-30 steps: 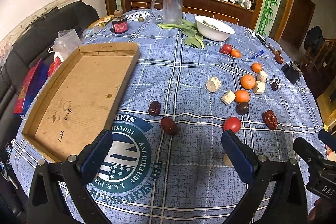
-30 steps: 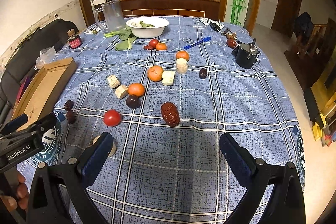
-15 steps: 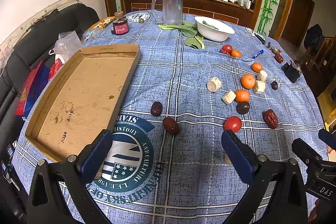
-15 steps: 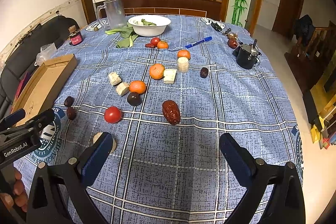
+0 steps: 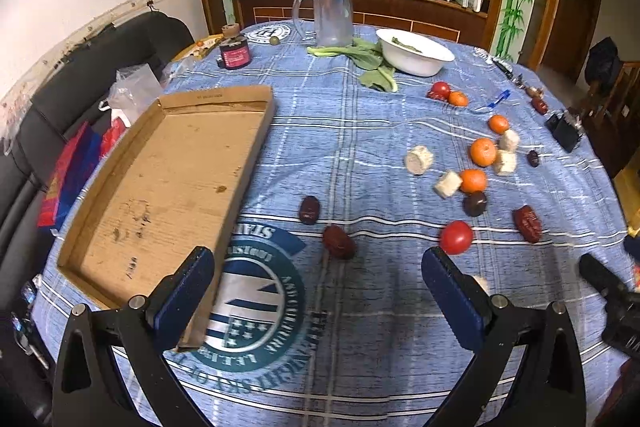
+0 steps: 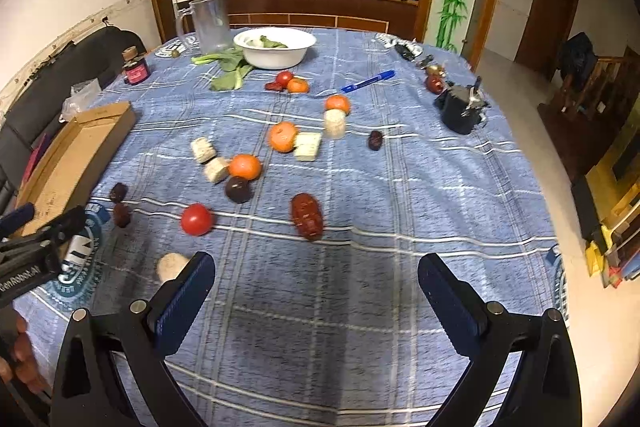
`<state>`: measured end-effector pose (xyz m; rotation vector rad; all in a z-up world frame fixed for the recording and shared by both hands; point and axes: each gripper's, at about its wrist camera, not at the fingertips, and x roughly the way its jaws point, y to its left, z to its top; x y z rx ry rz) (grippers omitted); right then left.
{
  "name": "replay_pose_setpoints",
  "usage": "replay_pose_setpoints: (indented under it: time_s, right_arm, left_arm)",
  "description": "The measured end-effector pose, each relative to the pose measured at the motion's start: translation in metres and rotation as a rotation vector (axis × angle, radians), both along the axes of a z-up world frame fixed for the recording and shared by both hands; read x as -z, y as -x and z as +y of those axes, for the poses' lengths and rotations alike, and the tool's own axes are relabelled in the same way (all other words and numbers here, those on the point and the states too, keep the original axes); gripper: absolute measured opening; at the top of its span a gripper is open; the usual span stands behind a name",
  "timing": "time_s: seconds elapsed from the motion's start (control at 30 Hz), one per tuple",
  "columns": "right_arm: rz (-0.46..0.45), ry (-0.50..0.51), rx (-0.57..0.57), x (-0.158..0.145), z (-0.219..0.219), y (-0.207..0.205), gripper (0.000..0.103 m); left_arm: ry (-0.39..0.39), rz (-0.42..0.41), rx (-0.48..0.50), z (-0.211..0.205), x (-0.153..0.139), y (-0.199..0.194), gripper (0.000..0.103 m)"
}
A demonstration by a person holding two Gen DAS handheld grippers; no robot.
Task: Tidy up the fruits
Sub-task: 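Grasp the round beige cake with the left tool while the right tool grasps a large red date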
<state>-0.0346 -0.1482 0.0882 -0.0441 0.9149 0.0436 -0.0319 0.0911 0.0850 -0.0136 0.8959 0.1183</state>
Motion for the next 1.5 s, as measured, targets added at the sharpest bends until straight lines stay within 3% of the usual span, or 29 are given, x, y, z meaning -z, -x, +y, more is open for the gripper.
replay_pose_setpoints:
  time_s: [0.13, 0.3, 0.67, 1.0, 1.1, 1.17, 1.2, 1.27, 1.33, 1.5]
  right_arm:
    - [0.008, 0.018, 0.009, 0.004, -0.014, -0.004, 0.102]
    - [0.029, -0.014, 0.025, 0.011, -0.025, -0.01, 0.102]
    - [0.032, 0.032, 0.016, 0.016, -0.037, -0.012, 0.102]
    - [0.051, 0.039, 0.036, 0.023, -0.06, -0.011, 0.102]
    - [0.052, 0.026, 0.049, 0.023, -0.069, -0.013, 0.102]
    - [0.057, 0.018, 0.052, 0.024, -0.072, -0.015, 0.102]
    - [0.058, 0.016, 0.051, 0.024, -0.073, -0.017, 0.102]
    - [0.06, 0.006, 0.037, 0.024, -0.071, -0.022, 0.102]
    - [0.058, -0.014, 0.011, 0.024, -0.066, -0.027, 0.102]
    - [0.078, -0.033, -0.104, 0.038, -0.038, -0.05, 0.102]
  left_arm:
    - [-0.05, 0.007, 0.005, 0.004, 0.004, 0.001, 0.103]
    - [-0.031, 0.036, 0.041, -0.005, 0.01, 0.002, 0.103]
    - [0.005, 0.091, 0.274, -0.074, 0.028, 0.006, 0.103]
    - [0.032, 0.161, 0.279, -0.088, 0.052, -0.01, 0.101]
    - [0.035, 0.17, 0.275, -0.087, 0.058, -0.014, 0.074]
    - [0.097, 0.208, 0.29, -0.086, 0.064, -0.018, 0.053]
    - [0.137, 0.217, 0.3, -0.086, 0.066, -0.018, 0.047]
    - [0.123, 0.199, 0.319, -0.09, 0.064, -0.014, 0.033]
    - [0.078, 0.189, 0.327, -0.093, 0.062, -0.011, 0.033]
    - [0.091, 0.182, 0.301, -0.08, 0.059, -0.01, 0.033]
